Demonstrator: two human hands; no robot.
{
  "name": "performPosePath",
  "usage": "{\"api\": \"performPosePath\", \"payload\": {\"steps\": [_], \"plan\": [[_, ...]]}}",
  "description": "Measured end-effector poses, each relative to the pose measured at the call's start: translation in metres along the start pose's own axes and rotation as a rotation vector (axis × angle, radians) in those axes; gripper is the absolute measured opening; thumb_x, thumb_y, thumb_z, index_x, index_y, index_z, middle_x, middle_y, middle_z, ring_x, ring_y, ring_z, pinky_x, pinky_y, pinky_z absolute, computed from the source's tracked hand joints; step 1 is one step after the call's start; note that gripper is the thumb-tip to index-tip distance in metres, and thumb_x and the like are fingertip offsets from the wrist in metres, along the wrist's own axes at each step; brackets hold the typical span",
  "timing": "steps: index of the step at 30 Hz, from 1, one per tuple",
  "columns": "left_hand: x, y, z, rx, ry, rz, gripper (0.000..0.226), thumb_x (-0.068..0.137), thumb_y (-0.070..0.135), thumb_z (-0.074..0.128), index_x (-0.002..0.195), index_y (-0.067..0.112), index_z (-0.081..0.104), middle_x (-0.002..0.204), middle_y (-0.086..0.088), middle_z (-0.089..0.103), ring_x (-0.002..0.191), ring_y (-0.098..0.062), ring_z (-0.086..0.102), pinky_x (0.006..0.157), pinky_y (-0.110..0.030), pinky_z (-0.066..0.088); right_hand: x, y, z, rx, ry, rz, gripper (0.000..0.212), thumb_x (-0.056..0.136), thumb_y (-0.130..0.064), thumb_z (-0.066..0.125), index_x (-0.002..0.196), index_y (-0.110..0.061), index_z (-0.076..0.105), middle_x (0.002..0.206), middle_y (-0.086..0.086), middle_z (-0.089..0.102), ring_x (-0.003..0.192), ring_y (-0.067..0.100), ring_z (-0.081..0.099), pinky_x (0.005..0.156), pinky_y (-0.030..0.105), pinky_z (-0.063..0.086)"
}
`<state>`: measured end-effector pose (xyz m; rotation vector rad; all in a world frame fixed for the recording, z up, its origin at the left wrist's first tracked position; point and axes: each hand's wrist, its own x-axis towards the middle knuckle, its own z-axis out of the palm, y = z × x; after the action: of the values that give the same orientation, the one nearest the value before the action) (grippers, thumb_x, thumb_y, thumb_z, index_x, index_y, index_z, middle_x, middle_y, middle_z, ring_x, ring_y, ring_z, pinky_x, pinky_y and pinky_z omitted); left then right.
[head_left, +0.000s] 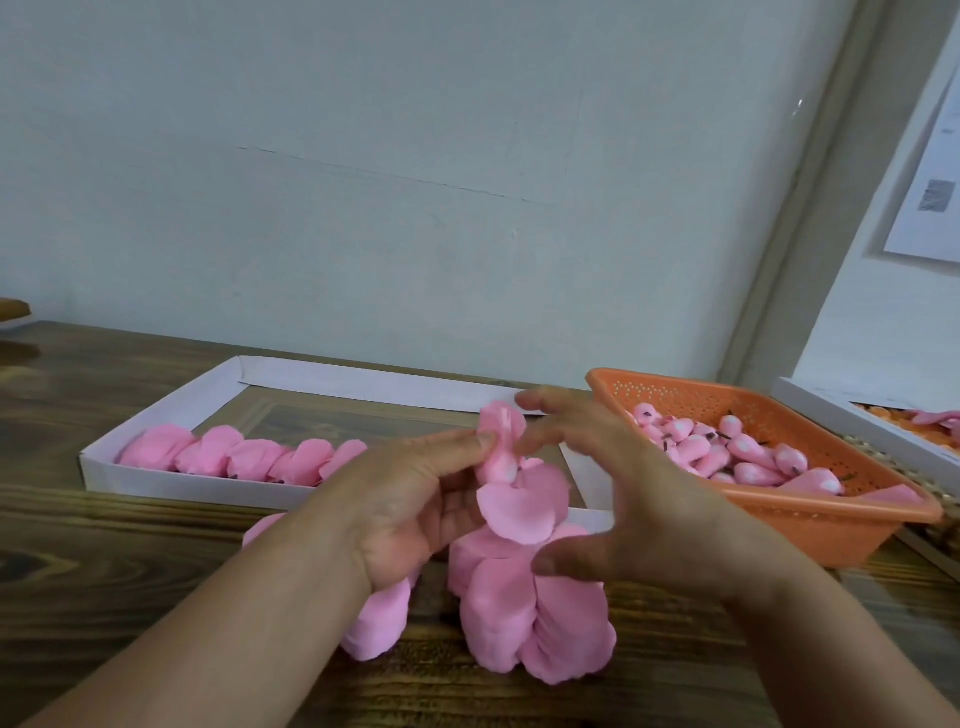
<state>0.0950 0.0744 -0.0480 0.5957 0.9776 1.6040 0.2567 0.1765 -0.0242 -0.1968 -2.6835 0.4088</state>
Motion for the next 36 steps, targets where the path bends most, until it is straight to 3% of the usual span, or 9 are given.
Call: {"api": "performPosePath", "payload": {"steps": [3,6,8,11,17,22,25,31,36], "plan": [[-0.001,-0.001,0.001,-0.031,0.006,-0.030,0.035,0.065,0.014,0.070,0.098,0.001,0.072,0.084,-0.014,0.071,0.069,-0.018,0.068,0.052,-0.023,0.057,0.006,-0.002,0.012,-0.167,0.149,-0.112,0.040,0.067,-0.022,0.082,0.102,-0.020,0.064,0.140,0.000,0.042,0.133,0.009,0.036,0.103,0.000,0.005],[-0.001,-0.003,0.002,0.029,0.020,-0.030,0.025,0.065,0.015,0.070,0.087,0.003,0.073,0.078,-0.013,0.071,0.061,-0.017,0.066,0.052,-0.021,0.056,0.009,-0.006,0.015,-0.016,0.247,-0.076,0.019,0.074,-0.020,0.075,0.090,-0.028,0.071,0.134,-0.005,0.048,0.127,0.005,0.041,0.100,-0.002,0.009],[-0.001,-0.005,0.004,0.095,0.018,-0.032,0.026,0.071,0.015,0.070,0.094,0.003,0.073,0.082,-0.013,0.070,0.061,-0.017,0.065,0.055,-0.021,0.057,0.008,-0.006,0.014,0.121,0.271,-0.009,0.017,0.076,-0.021,0.072,0.081,-0.037,0.071,0.130,-0.014,0.050,0.125,0.002,0.043,0.097,-0.001,0.019],[-0.001,-0.007,0.006,0.185,-0.009,-0.023,0.021,0.072,0.013,0.071,0.092,0.008,0.077,0.083,-0.009,0.067,0.065,-0.014,0.061,0.058,-0.021,0.055,0.008,-0.003,0.015,0.183,0.302,0.053,0.017,0.079,-0.016,0.073,0.071,-0.031,0.069,0.124,-0.018,0.052,0.121,0.003,0.046,0.094,0.007,0.031],[-0.003,-0.007,0.006,0.288,-0.065,0.000,0.019,0.087,0.011,0.064,0.101,0.008,0.075,0.083,-0.009,0.069,0.063,-0.011,0.061,0.056,-0.019,0.053,0.008,0.000,0.016,0.241,0.276,0.132,0.018,0.077,-0.012,0.075,0.069,-0.025,0.065,0.116,-0.016,0.054,0.118,0.003,0.047,0.092,0.007,0.032],[-0.008,-0.003,0.007,0.330,-0.157,0.062,0.035,0.064,0.036,0.072,0.089,0.013,0.078,0.085,-0.008,0.068,0.073,-0.014,0.062,0.066,-0.022,0.056,0.009,0.003,0.014,0.267,0.276,0.156,0.009,0.077,-0.008,0.073,0.072,-0.012,0.066,0.114,-0.010,0.055,0.112,0.000,0.050,0.090,0.006,0.032],[-0.009,-0.005,0.006,0.356,-0.194,0.093,0.040,0.060,0.029,0.075,0.096,0.012,0.077,0.091,-0.009,0.069,0.084,-0.019,0.060,0.073,-0.022,0.056,0.009,0.003,0.013,0.270,0.281,0.161,0.013,0.077,-0.009,0.073,0.070,-0.014,0.064,0.112,-0.011,0.056,0.109,-0.002,0.051,0.092,0.010,0.034],[-0.007,-0.005,0.007,0.310,-0.176,0.082,0.022,0.071,0.020,0.065,0.087,0.017,0.079,0.075,-0.001,0.070,0.062,-0.006,0.060,0.058,-0.016,0.053,0.010,0.006,0.013,0.414,0.345,0.128,0.014,0.069,-0.023,0.075,0.065,-0.021,0.062,0.097,-0.007,0.065,0.094,0.004,0.060,0.100,0.034,0.036],[-0.010,-0.003,0.007,0.272,-0.236,0.015,0.019,0.073,0.016,0.063,0.083,0.011,0.078,0.072,-0.003,0.068,0.058,-0.007,0.060,0.054,-0.017,0.053,0.009,0.009,0.013,0.659,0.290,0.139,0.012,0.069,-0.022,0.073,0.064,-0.013,0.065,0.080,0.000,0.067,0.075,0.013,0.063,0.070,0.028,0.049]]}}
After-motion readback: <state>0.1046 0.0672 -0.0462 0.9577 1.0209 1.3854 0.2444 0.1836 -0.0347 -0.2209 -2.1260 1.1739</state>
